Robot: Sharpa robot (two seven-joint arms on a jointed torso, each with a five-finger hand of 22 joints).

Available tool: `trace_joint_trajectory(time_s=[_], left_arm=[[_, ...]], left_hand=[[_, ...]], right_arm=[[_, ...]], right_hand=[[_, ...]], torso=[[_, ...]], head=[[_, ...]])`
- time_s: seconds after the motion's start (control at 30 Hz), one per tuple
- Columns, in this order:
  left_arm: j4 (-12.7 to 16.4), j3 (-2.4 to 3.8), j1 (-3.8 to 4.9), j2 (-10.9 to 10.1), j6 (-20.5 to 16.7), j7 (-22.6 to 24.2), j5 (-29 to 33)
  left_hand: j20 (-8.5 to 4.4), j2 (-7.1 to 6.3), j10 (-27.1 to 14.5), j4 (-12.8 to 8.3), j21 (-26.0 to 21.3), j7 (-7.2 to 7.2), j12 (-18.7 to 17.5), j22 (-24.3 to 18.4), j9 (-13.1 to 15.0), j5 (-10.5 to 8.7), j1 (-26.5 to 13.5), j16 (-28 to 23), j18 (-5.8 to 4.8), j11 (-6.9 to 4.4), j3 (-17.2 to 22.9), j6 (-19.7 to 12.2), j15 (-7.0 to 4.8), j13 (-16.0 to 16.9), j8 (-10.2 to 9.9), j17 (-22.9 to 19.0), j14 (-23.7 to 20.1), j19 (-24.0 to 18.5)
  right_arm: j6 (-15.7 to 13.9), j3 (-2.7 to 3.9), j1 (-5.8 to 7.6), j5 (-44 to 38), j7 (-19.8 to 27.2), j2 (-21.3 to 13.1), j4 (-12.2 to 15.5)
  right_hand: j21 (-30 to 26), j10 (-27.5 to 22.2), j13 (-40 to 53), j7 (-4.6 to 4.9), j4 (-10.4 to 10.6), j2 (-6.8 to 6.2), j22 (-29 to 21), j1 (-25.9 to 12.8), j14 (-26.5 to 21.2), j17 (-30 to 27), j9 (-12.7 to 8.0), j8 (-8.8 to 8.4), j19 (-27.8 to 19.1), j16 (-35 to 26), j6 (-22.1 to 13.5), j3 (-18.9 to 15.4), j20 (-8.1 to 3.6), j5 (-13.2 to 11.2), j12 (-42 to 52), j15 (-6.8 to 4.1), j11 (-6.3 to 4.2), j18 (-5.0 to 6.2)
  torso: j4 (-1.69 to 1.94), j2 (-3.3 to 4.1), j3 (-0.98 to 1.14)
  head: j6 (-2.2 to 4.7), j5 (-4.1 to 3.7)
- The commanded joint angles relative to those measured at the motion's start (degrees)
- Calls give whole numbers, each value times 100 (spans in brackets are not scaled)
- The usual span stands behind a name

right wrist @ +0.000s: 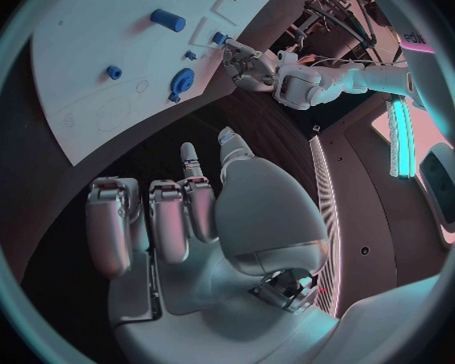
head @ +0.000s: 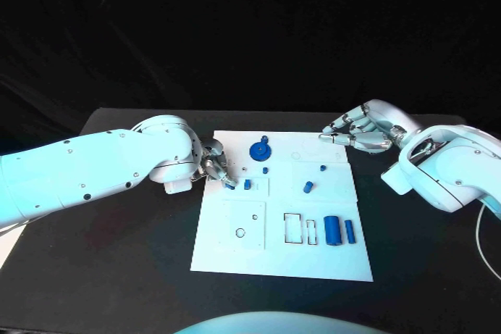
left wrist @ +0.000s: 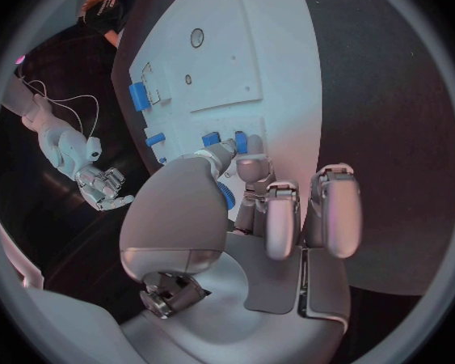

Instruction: Assemble the parts on the task board

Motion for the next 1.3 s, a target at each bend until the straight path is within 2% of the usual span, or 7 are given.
trace_joint_trajectory(time_s=[0.03,0.33,0.7,1.3], left_arm=[[8,-25,-30,31,215,-227,-25],[-26,-25,-29,94,282,-418,-25],[-86,-25,-28,175,438,-595,-60],[-137,-24,-28,220,376,-704,-344]], left_hand=[[-14,30,30,-648,8,-50,7,962,17,30,-43,18,49,-4,701,33,-33,-7,47,1508,614,295],[-23,27,83,-576,44,-86,57,998,53,20,-255,18,38,-27,759,97,-50,35,130,1508,614,315],[-58,-103,191,-384,115,-166,182,1066,61,25,-785,18,18,-87,638,235,-95,164,204,1508,614,354],[-78,-180,271,-244,207,-205,258,1147,32,20,-1132,18,-9,-117,452,354,-118,249,216,1508,614,398]], right_arm=[[71,0,-4,-21,55,4,10],[74,0,-4,-20,57,6,21],[77,0,-4,-17,54,10,36],[68,0,-3,-16,59,18,47]], right_hand=[[-22,249,1108,0,5,10,668,30,498,1059,8,-9,163,-28,-24,-26,-17,30,-3,-13,-6,-23],[-22,249,1108,0,5,10,668,30,498,1059,8,-9,163,-28,-24,-26,-17,30,-3,-13,-6,-23],[-22,249,1108,0,5,10,668,30,498,1059,8,-9,163,-28,-24,-26,-17,30,-3,-13,-6,-23],[-23,248,1107,-1,11,22,665,42,498,1055,10,-7,162,-31,-23,-44,-17,51,-5,-13,-7,-22]], torso=[[3,-1,3],[-3,-3,8],[-6,-2,6],[0,2,-1]], head=[[-6,5],[-22,19],[-21,11],[-21,-7]])
